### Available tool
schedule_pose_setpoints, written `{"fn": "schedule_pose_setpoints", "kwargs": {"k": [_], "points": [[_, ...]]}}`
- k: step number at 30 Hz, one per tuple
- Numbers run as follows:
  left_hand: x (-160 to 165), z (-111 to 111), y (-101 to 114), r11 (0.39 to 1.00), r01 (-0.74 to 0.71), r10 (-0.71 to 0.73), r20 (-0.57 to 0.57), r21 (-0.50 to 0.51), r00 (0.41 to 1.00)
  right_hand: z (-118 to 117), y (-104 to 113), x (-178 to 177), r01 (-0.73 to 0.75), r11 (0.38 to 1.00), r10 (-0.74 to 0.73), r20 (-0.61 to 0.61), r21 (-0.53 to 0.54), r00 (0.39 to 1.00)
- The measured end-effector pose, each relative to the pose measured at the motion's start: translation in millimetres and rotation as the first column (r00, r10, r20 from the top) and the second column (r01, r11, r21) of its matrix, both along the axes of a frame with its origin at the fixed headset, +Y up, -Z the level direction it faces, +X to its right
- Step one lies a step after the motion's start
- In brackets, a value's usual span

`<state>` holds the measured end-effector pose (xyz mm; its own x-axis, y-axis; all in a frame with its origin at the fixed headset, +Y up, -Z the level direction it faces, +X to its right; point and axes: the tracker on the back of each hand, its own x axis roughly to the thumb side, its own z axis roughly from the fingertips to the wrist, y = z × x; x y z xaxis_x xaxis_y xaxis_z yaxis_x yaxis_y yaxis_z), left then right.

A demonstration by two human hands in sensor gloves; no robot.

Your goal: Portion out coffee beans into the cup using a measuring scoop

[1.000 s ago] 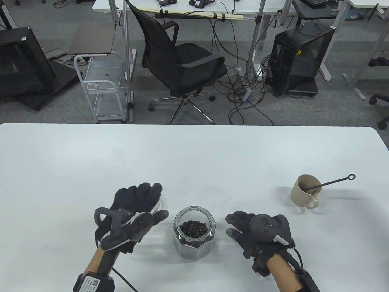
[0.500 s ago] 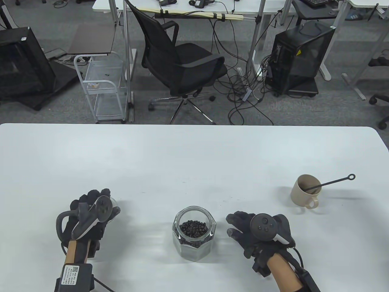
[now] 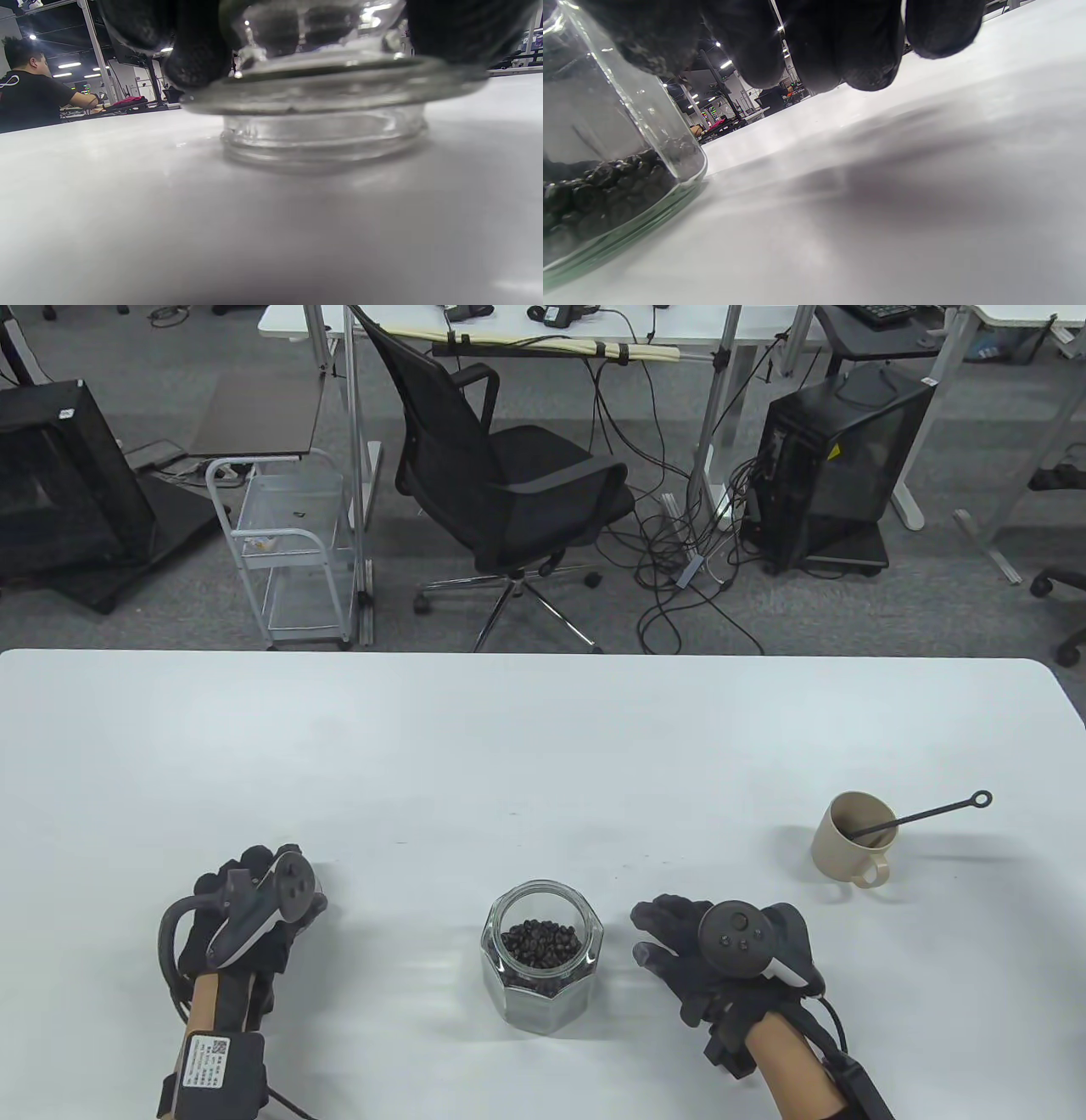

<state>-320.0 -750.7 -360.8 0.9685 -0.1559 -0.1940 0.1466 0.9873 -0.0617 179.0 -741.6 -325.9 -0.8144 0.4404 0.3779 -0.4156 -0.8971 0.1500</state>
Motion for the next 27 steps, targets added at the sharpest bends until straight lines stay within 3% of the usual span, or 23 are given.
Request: {"fn": "schedule_pose_setpoints", "kwargs": {"k": [12,15,21,27], "points": [[4.7,5.4,4.2,0.997,0.060,-0.060,0.001,-0.041,0.998,-0.2,-1.5,-1.2,-0.007,1.000,0.007,-0.009,-0.015,1.000],[8.9,11.9,18.5,0.999,0.037,-0.038,0.021,0.021,0.999,-0.5,-1.0,-0.3,0.000,1.000,0.000,-0.003,-0.010,1.000],[33.7,29.1,42.1,0.983,-0.088,0.056,0.193,0.164,0.980,-0.3,-0.9,-0.6,-0.001,1.000,0.001,-0.003,-0.005,1.000],[86.8,49.3,49.2,0.951,-0.202,0.078,0.452,0.234,0.889,0.9,5.1,3.7,0.014,0.998,-0.016,0.027,0.067,0.999]]}}
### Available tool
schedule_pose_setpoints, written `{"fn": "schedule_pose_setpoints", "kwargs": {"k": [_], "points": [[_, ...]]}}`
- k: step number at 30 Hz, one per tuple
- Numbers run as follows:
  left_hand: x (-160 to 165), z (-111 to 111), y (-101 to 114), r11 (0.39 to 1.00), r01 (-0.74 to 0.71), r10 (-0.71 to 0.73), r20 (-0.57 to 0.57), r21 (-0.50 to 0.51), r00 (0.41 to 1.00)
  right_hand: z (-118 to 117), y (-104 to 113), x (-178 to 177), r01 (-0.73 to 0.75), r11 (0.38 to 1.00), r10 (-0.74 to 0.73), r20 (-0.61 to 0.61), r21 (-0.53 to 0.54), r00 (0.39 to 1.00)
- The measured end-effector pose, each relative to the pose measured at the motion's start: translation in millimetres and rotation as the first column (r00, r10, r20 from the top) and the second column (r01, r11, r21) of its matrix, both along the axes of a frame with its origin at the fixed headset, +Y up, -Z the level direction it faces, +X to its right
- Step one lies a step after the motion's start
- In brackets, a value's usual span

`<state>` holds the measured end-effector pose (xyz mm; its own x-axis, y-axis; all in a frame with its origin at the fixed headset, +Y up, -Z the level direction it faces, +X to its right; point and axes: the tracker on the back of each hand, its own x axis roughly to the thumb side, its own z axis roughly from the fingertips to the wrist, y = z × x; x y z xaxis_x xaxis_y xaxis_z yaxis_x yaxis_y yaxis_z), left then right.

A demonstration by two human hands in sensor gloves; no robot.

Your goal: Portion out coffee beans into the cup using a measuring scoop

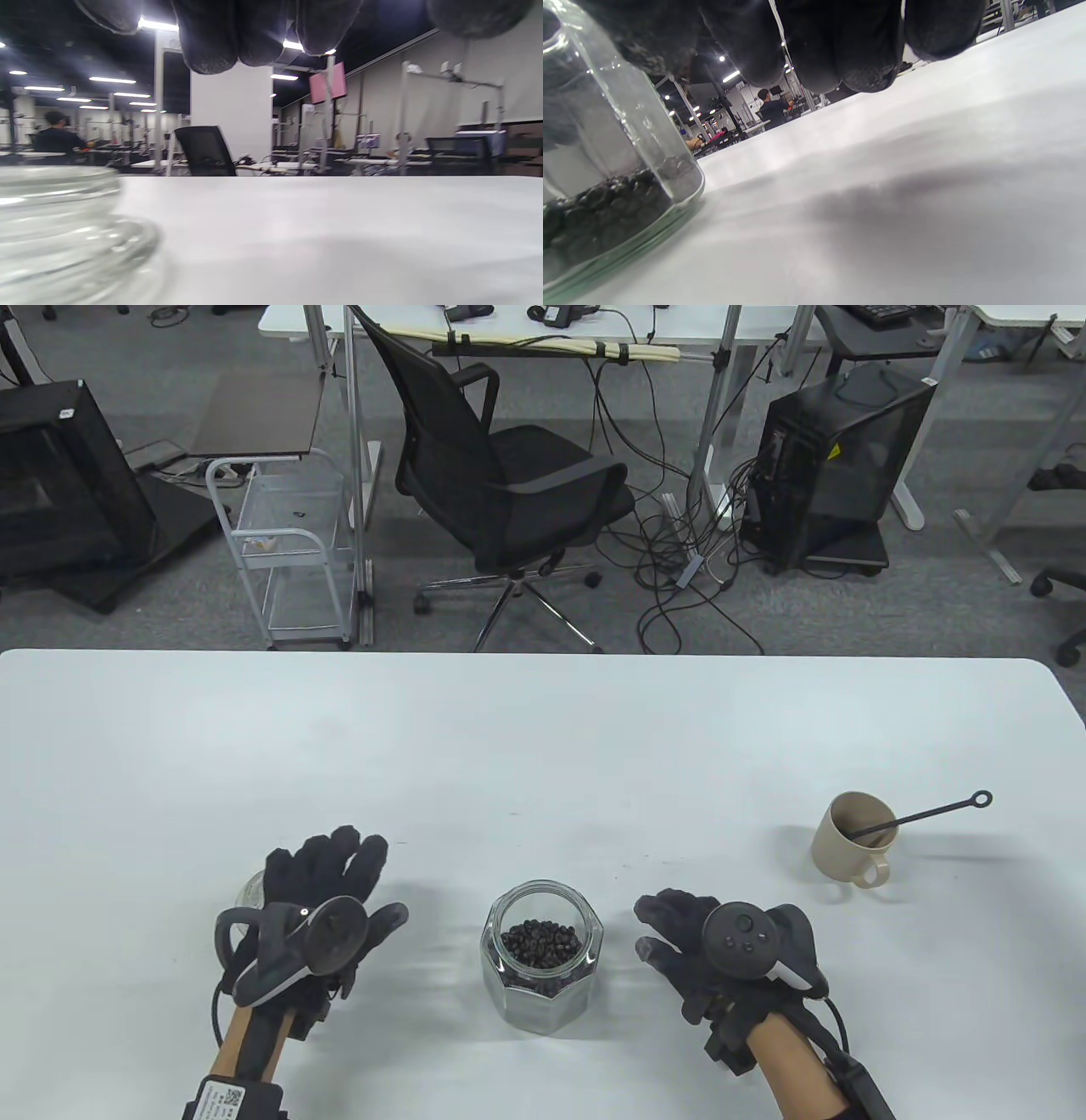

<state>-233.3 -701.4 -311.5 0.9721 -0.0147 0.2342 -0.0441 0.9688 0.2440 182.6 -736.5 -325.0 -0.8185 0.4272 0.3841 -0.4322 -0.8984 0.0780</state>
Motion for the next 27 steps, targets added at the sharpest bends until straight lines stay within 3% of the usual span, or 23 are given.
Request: {"fn": "schedule_pose_setpoints", "kwargs": {"k": [6,11,19,23,27], "points": [[40.8,11.3,-11.4,0.991,0.130,-0.129,0.098,-0.011,0.987,0.5,0.2,-0.6,0.005,0.999,-0.005,-0.001,0.044,1.000],[45.6,11.9,-19.0,0.991,0.113,-0.100,0.162,-0.072,0.982,2.2,-1.8,-7.2,-0.001,0.999,0.002,-0.039,0.038,0.999],[49.9,13.1,-22.7,0.984,0.166,-0.152,0.168,-0.071,0.974,3.9,3.6,-4.3,-0.003,0.996,0.004,-0.011,0.090,1.000],[51.7,13.9,-23.5,0.981,0.180,-0.167,0.173,-0.066,0.971,5.5,19.4,14.9,-0.012,0.982,-0.009,0.109,0.189,0.994],[52.8,14.4,-23.2,0.979,0.193,-0.179,0.172,-0.070,0.969,11.3,43.5,47.5,-0.108,0.948,0.009,0.312,0.301,0.950]]}}
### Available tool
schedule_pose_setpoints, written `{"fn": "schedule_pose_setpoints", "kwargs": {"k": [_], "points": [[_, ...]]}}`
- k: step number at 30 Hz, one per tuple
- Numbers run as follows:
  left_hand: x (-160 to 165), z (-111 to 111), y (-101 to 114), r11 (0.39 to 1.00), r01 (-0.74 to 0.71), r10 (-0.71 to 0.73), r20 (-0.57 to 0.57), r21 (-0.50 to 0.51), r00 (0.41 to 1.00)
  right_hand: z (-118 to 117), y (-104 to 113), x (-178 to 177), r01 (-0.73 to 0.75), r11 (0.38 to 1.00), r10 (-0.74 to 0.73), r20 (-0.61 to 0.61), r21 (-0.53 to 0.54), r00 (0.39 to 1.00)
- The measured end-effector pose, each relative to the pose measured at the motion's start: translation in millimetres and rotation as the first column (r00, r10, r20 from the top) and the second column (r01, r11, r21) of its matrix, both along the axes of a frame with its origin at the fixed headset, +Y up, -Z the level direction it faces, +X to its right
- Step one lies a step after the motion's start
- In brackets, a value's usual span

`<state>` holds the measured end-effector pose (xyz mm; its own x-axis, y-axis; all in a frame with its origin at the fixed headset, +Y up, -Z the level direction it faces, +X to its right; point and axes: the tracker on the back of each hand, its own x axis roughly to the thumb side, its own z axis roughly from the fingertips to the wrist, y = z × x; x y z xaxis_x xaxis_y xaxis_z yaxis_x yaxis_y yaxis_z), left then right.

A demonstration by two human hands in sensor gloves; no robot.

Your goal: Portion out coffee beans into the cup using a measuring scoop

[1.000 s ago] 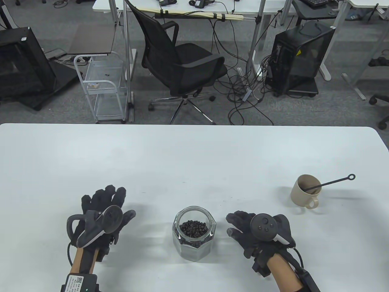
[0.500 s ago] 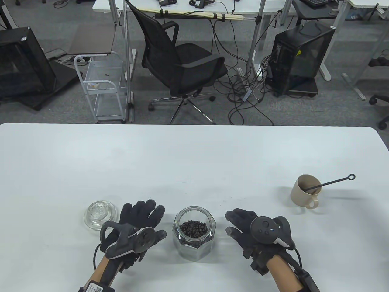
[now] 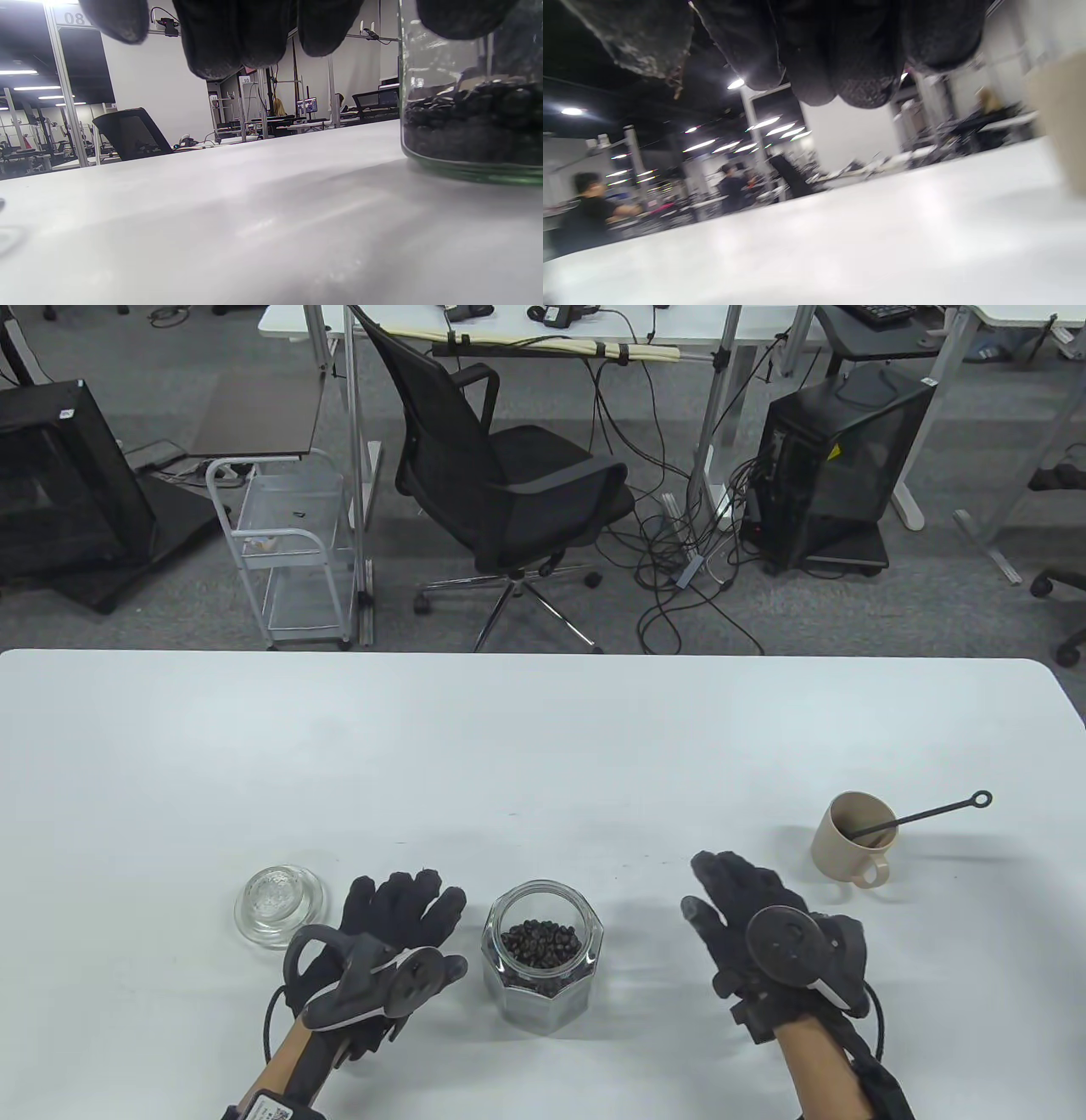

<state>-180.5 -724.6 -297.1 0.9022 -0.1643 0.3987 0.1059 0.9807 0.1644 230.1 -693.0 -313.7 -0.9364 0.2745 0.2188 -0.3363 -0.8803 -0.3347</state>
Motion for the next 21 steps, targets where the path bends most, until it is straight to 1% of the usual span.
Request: {"fn": "schedule_pose_setpoints", "kwargs": {"k": [2,5,6,7,8,10,12,16,18,19,21], "points": [[0.1,0.3,0.5,1.000,0.005,-0.005,-0.001,0.001,1.000,4.0,11.2,24.2,-0.019,1.000,0.015,0.159,0.024,0.987],[0.0,0.1,0.0,1.000,0.000,0.000,0.000,-0.001,1.000,7.2,15.8,53.0,0.002,0.999,-0.016,0.319,0.043,0.948],[0.1,-0.1,-0.6,1.000,0.001,-0.001,0.000,-0.005,1.000,7.4,15.9,64.7,0.010,0.999,-0.026,0.384,0.043,0.923],[0.2,-0.1,-0.7,1.000,0.002,-0.002,0.000,-0.005,1.000,7.5,15.0,71.5,0.016,0.999,-0.026,0.425,0.027,0.905],[0.4,0.0,-0.6,1.000,0.003,-0.003,0.002,-0.002,1.000,7.6,12.7,81.0,0.028,1.000,-0.021,0.498,-0.007,0.867],[0.6,0.0,-0.8,1.000,0.003,-0.003,0.002,-0.005,1.000,5.2,6.0,93.9,0.044,0.997,-0.002,0.587,-0.057,0.809],[0.8,0.0,-1.2,1.000,-0.001,0.001,0.005,-0.005,1.000,0.2,-3.1,102.4,0.038,0.994,0.038,0.638,-0.105,0.769],[1.1,0.2,-1.2,1.000,0.003,-0.003,0.004,-0.008,1.000,-12.3,-18.5,109.1,-0.009,0.985,0.130,0.700,-0.173,0.702],[1.2,0.2,-1.2,1.000,0.006,-0.006,0.004,-0.010,1.000,-19.3,-24.7,111.6,-0.045,0.982,0.165,0.704,-0.186,0.690],[1.3,0.1,-1.3,1.000,0.007,-0.007,0.003,-0.011,1.000,-23.6,-28.1,113.6,-0.045,0.981,0.166,0.699,-0.188,0.696],[1.2,0.2,-1.3,1.000,0.008,-0.008,0.002,-0.015,1.000,-29.1,-32.8,116.5,-0.008,0.979,0.148,0.690,-0.201,0.709]]}}
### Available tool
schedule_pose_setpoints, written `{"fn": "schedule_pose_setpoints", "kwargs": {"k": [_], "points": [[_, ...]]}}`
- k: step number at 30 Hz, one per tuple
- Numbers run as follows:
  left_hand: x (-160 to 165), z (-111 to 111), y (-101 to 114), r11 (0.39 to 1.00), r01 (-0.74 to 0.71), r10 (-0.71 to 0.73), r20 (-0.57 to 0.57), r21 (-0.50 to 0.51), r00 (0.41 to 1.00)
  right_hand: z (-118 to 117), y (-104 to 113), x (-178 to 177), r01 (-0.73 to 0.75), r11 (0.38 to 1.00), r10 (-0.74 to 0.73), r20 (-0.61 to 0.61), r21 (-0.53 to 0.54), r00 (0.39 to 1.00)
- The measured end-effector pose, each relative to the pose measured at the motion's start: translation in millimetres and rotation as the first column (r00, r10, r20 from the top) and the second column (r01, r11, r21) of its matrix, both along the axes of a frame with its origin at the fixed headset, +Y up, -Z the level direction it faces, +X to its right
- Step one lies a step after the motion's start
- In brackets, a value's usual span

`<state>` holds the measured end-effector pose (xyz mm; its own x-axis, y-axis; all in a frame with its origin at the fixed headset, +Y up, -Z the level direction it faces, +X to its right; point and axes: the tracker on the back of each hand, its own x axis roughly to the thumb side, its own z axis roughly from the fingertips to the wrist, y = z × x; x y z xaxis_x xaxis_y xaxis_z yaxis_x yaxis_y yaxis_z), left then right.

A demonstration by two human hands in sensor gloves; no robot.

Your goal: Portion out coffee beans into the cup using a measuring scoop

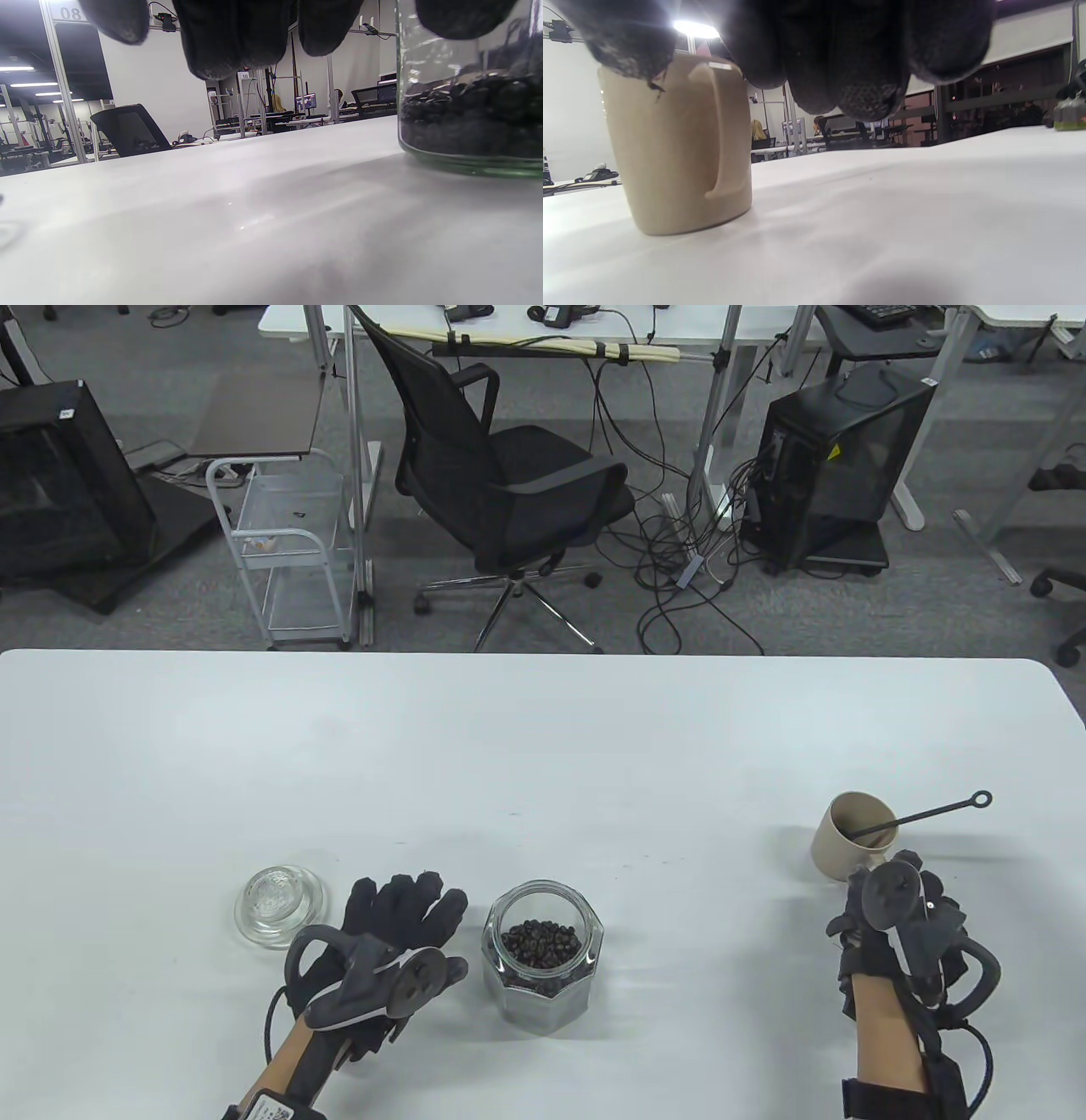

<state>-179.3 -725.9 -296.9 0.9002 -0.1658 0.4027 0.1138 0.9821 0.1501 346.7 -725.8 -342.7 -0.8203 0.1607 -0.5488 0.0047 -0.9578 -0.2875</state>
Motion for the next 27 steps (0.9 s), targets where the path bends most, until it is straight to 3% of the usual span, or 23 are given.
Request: {"fn": "schedule_pose_setpoints", "kwargs": {"k": [12,18,22,27], "points": [[1.1,-0.1,-0.3,1.000,0.020,-0.020,-0.004,0.002,1.000,-4.9,-10.8,11.4,0.177,0.980,-0.175,-0.022,0.091,0.984],[0.3,-0.6,0.0,1.000,0.014,-0.014,-0.012,0.003,1.000,-3.8,-5.7,-11.0,0.242,0.957,-0.219,-0.151,0.158,0.964],[0.3,-1.4,-0.6,1.000,0.014,-0.014,-0.013,0.000,1.000,-8.5,-2.4,-51.7,0.390,0.909,-0.312,-0.381,0.145,0.870],[0.2,-1.7,-1.2,1.000,0.024,-0.024,-0.017,-0.007,1.000,-18.3,-0.6,-119.1,0.490,0.871,-0.398,-0.620,-0.026,0.676]]}}
